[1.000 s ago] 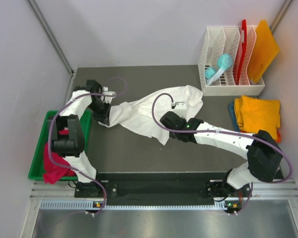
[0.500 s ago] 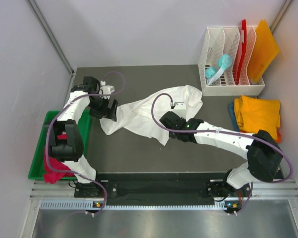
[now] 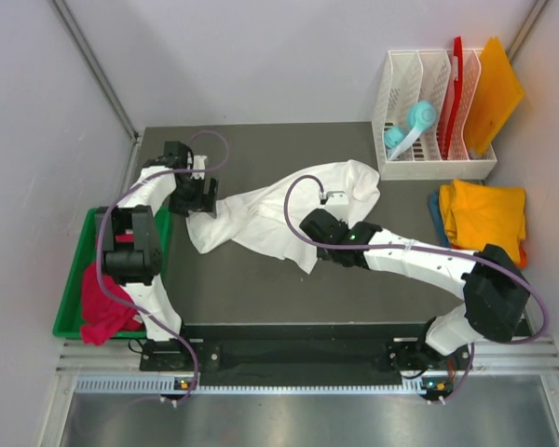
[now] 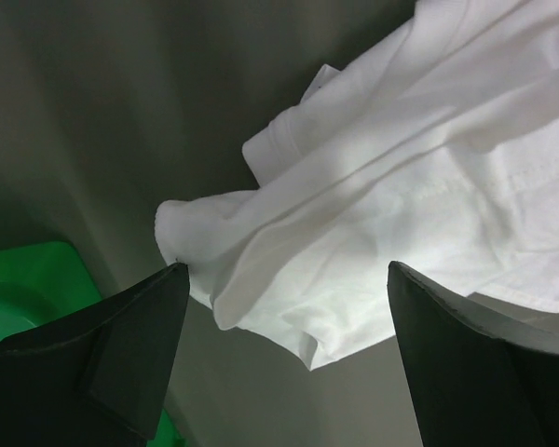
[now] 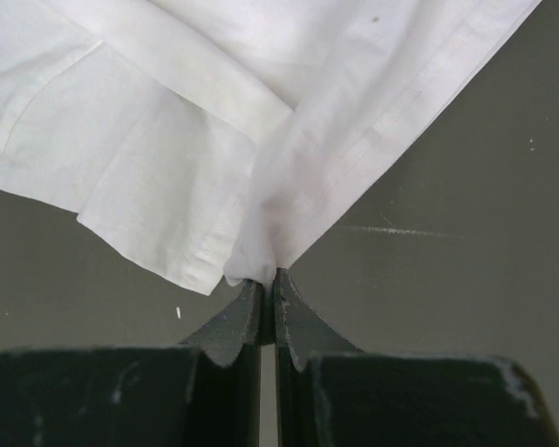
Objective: Fold and stack the t-shirts
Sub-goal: Flatten the tshirt out
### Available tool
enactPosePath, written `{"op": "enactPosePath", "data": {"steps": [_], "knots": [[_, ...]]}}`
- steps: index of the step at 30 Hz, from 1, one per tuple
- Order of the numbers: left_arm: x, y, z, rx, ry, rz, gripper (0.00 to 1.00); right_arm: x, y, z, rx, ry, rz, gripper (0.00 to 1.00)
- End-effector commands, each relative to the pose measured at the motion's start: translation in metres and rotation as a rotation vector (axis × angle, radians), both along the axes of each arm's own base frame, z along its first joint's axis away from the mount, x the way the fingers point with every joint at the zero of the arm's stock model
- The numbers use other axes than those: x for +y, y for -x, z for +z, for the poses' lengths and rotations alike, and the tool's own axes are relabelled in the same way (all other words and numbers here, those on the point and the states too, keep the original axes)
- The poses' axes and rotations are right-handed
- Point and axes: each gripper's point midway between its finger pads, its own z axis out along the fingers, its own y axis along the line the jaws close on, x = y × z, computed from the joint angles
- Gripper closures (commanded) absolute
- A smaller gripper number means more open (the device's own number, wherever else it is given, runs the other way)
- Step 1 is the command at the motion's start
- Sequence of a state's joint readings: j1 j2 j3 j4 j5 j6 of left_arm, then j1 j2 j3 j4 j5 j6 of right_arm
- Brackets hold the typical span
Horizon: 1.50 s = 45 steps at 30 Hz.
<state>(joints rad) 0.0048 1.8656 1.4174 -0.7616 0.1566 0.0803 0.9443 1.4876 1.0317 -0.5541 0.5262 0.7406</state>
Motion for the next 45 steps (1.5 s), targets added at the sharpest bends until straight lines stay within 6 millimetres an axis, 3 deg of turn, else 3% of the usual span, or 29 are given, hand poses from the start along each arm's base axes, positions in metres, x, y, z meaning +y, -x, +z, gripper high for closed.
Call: {"op": "enactPosePath", "data": {"steps": [1, 6, 9, 14, 24, 30, 32, 37, 45], "knots": [[0.007, -0.017, 0.001, -0.055, -0.032, 0.043, 0.11, 0.003, -0.002, 0.014, -0.034, -0.029, 0.004, 1.0], [0.013, -0.024, 0.008, -0.105, -0.058, 0.072, 0.15, 0.003, -0.003, 0.014, -0.033, -0.027, 0.007, 1.0], [0.016, -0.03, 0.013, -0.135, -0.065, 0.088, 0.26, 0.004, -0.002, 0.013, -0.034, -0.024, 0.012, 1.0], [0.015, -0.025, 0.004, -0.101, -0.056, 0.093, 0.54, 0.003, -0.003, 0.012, -0.032, -0.019, 0.013, 1.0], [0.012, -0.004, 0.008, -0.077, -0.04, 0.08, 0.45, 0.002, -0.003, 0.008, -0.028, -0.021, 0.006, 1.0], [0.012, 0.001, 0.016, -0.101, -0.04, 0.073, 0.55, 0.006, -0.003, 0.006, -0.022, -0.031, 0.015, 1.0], [0.013, 0.001, 0.018, -0.111, -0.039, 0.08, 0.65, 0.007, -0.003, 0.005, -0.019, -0.03, 0.016, 1.0], [0.013, 0.001, 0.018, -0.111, -0.035, 0.08, 0.7, 0.007, -0.003, 0.004, -0.017, -0.034, 0.015, 1.0], [0.013, 0.007, 0.007, -0.081, -0.033, 0.076, 0.68, 0.004, -0.002, 0.004, -0.016, -0.032, 0.01, 1.0]]}}
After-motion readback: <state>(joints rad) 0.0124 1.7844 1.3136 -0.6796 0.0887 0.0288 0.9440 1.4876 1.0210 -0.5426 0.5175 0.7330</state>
